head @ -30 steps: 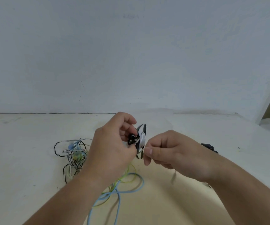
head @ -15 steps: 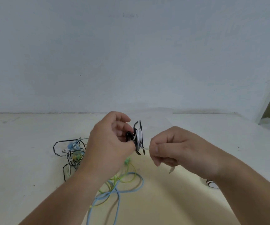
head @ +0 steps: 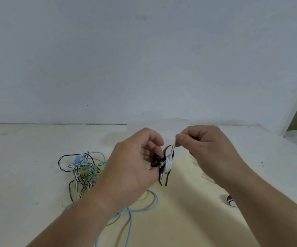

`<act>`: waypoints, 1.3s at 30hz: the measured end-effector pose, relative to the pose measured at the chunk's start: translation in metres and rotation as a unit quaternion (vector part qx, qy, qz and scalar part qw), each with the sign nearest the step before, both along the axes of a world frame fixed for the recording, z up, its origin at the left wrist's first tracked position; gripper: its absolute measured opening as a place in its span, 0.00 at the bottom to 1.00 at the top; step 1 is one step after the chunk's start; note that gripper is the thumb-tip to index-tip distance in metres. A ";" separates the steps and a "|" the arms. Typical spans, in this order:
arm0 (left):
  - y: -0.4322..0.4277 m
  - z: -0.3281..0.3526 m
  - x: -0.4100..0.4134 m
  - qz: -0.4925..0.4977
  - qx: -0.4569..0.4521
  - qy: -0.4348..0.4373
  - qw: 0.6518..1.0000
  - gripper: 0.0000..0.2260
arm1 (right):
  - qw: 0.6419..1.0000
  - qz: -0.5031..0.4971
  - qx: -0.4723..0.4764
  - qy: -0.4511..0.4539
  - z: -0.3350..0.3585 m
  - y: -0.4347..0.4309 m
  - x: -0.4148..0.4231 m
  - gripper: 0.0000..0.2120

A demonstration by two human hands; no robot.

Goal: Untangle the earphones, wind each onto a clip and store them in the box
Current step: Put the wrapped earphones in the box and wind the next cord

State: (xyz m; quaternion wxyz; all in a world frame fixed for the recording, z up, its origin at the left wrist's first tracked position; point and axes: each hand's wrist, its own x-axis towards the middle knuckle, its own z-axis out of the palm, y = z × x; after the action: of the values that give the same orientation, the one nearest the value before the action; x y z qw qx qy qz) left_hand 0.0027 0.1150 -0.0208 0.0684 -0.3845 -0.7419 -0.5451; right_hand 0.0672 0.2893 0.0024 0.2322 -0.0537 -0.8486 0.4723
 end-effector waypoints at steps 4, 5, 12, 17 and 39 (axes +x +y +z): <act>0.001 0.003 0.001 -0.036 0.033 -0.031 0.998 0.19 | 0.999 0.007 -0.038 -0.025 -0.005 0.002 -0.002 0.13; 0.000 0.004 0.002 -0.046 0.039 -0.038 0.997 0.19 | 0.998 0.017 -0.051 -0.041 -0.006 0.003 -0.003 0.14; 0.002 0.005 0.000 -0.038 0.132 -0.087 0.987 0.19 | 0.962 0.176 -0.098 -0.186 -0.018 -0.004 -0.009 0.20; -0.001 0.003 -0.010 0.090 0.143 -0.048 0.984 0.21 | 0.944 0.246 -0.043 -0.217 -0.025 -0.012 -0.006 0.17; 0.000 -0.004 -0.002 0.009 0.016 -0.062 0.998 0.19 | 0.995 0.091 -0.033 0.008 -0.012 -0.017 -0.005 0.11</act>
State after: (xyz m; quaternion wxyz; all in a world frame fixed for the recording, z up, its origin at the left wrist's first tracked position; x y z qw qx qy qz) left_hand 0.0008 0.1147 -0.0246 0.0333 -0.3416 -0.7392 -0.5795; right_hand 0.0622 0.2719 -0.0097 0.1930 0.0200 -0.8322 0.5194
